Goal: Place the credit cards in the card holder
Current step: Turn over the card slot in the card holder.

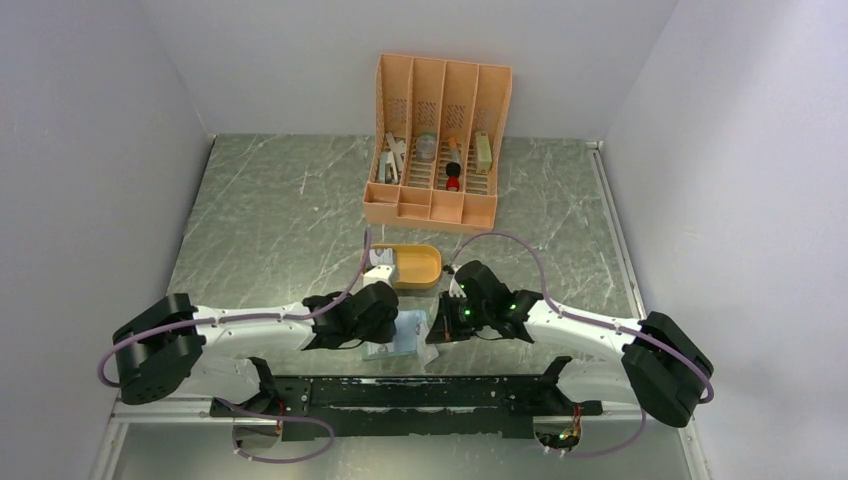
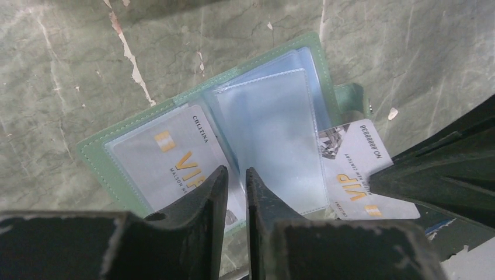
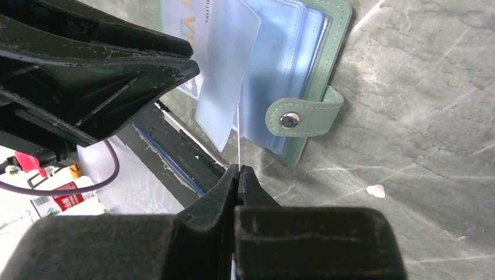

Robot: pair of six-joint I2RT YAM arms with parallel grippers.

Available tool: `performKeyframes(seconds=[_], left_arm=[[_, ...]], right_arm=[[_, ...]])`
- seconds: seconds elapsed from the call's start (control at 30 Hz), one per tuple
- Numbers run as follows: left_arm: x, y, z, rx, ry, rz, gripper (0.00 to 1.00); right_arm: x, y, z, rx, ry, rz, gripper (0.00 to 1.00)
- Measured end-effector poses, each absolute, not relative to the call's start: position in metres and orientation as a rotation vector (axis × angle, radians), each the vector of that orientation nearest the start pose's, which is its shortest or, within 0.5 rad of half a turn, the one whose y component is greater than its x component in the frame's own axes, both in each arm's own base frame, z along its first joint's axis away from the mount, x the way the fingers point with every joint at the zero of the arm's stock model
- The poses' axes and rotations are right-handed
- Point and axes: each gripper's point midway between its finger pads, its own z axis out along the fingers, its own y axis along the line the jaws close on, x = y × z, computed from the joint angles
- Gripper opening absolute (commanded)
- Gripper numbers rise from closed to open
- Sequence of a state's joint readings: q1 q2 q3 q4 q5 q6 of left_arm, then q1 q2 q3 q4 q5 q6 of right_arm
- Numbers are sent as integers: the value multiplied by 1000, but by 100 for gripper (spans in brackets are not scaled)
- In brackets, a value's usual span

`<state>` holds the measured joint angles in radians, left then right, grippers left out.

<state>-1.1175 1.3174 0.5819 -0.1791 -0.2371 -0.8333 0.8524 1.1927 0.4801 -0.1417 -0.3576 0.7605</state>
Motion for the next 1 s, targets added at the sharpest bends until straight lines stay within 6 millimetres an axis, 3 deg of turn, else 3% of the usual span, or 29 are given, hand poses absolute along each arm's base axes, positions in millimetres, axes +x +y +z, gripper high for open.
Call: performKeyframes(seconds=[0.2, 0.6, 1.0], left_arm=[[146, -271, 45, 249, 2500, -560, 25], [147, -262, 70, 220, 2449, -585, 41], [150, -248, 103, 132, 2362, -640, 41]], right_arm=[[114, 269, 55, -313, 2673, 1091, 0], [111, 295, 75, -388, 2628, 1154, 0], [114, 322, 57, -415, 2684, 1126, 0]])
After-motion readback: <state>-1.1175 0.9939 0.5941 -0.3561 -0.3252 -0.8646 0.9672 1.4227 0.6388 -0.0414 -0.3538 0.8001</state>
